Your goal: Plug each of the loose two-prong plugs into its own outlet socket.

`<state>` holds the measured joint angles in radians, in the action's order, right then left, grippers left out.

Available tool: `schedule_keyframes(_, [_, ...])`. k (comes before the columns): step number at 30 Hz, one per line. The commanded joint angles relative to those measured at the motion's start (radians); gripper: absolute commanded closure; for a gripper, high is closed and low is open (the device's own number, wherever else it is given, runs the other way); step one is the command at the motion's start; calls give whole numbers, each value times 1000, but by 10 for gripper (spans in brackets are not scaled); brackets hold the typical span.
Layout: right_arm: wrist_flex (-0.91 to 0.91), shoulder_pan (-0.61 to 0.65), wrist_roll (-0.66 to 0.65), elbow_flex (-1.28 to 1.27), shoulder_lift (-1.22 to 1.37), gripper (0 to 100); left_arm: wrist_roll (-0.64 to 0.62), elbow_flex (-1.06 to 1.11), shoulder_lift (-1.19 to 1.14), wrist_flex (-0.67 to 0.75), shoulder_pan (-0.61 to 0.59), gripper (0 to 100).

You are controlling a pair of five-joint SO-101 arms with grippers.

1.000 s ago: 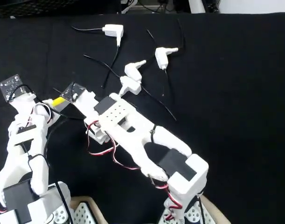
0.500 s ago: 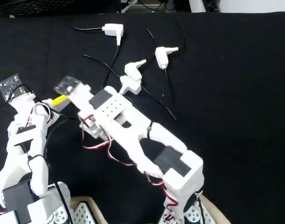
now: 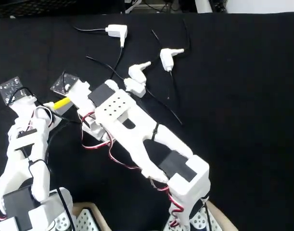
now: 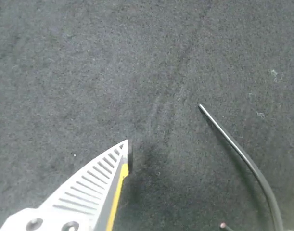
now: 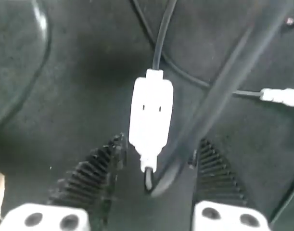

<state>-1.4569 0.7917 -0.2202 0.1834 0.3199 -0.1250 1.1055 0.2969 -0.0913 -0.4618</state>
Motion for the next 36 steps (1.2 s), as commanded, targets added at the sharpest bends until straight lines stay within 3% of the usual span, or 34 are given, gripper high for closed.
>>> schedule_keyframes(1, [-31, 9, -8, 53, -5, 786, 6, -2, 34, 18, 10, 380])
schedule_keyframes(13, [-54, -6, -6, -24, -5, 787, 6, -2, 34, 17, 12, 380])
schedule_keyframes(21, [-52, -21, -3, -24, -4, 917, 6, -2, 34, 15, 12, 380])
schedule_keyframes(34, [-43, -25, -8, -28, 65, 930, 6, -2, 34, 15, 12, 380])
schedule_keyframes(36, [-43, -25, -9, -24, 107, 969, 6, -2, 34, 15, 8, 380])
